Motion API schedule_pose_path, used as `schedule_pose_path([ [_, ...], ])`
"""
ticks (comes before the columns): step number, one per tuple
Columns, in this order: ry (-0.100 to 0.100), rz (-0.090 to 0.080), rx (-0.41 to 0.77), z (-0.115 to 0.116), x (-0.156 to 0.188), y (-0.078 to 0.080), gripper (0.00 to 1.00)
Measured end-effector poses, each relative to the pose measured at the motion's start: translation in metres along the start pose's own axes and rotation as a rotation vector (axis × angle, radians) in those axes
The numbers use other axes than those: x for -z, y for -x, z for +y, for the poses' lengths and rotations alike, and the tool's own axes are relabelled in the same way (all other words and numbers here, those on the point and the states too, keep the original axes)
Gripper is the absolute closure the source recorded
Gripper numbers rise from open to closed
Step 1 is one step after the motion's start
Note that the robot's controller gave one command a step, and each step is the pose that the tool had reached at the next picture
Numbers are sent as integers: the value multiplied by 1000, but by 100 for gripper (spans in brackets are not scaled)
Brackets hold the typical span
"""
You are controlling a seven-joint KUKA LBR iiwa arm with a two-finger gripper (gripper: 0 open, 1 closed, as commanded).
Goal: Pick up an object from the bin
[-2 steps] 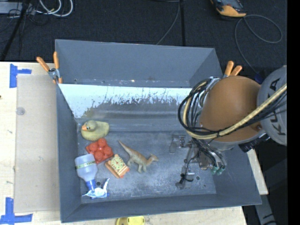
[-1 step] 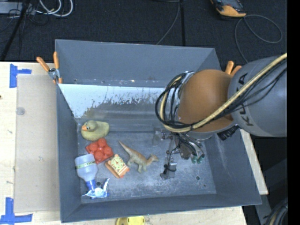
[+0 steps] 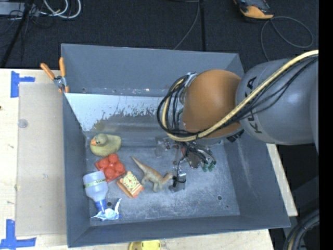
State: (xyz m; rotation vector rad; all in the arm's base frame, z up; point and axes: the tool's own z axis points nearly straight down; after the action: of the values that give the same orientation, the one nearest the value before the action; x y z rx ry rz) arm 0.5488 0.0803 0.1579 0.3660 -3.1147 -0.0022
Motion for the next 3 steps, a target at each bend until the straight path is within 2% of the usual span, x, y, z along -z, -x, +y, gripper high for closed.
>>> schedule_pose_path([
  [1, 0, -3, -50, 2, 2, 5, 0],
  [2, 0, -5, -86, -15, -64, 3, 0],
  [3, 1, 0, 48, -30, -89, -17, 100],
])
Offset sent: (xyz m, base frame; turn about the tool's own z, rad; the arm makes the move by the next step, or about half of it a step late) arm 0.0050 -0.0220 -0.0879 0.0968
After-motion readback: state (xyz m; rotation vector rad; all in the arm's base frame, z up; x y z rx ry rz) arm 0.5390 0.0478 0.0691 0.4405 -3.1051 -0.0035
